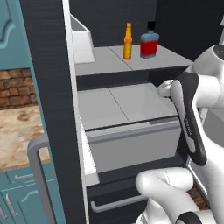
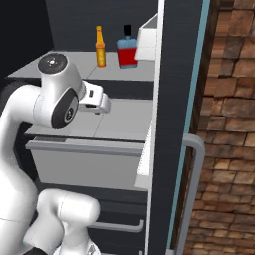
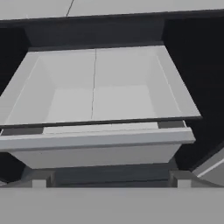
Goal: Place the beer and liquor on the top shelf of the fridge to keep them out of children's reach, and place the orange on lower shelves for easy access.
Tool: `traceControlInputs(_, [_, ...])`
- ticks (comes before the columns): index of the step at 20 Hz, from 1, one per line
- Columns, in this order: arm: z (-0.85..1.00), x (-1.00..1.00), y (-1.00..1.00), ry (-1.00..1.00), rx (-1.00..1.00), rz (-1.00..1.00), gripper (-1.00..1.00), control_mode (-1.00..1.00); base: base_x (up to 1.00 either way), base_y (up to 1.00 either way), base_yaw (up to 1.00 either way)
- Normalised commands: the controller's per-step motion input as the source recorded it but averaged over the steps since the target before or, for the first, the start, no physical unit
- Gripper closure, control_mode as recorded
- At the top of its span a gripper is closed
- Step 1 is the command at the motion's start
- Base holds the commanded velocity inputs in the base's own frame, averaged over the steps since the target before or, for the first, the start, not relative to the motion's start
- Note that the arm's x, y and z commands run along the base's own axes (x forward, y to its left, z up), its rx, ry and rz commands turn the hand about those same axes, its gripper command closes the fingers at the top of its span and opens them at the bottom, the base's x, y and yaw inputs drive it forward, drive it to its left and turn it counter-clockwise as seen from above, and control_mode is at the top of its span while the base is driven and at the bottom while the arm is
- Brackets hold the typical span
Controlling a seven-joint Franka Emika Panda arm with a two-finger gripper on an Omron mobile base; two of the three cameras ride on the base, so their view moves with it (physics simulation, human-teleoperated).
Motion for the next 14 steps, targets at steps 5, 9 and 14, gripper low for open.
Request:
traceControlInputs(5, [-0.59, -0.57, 0.47, 0.19, 0.00, 0.19, -1.00, -1.00, 0.00, 0.00, 0.00])
traceControlInputs(9, [-0.08, -0.39, 0.34, 0.08, -0.04, 0.03, -1.00, -1.00, 0.00, 0.00, 0.00])
traceControlInputs(14, [0.00, -0.47, 0.00, 0.00, 0.00, -0.01, -1.00, -1.00, 0.00, 0.00, 0.00])
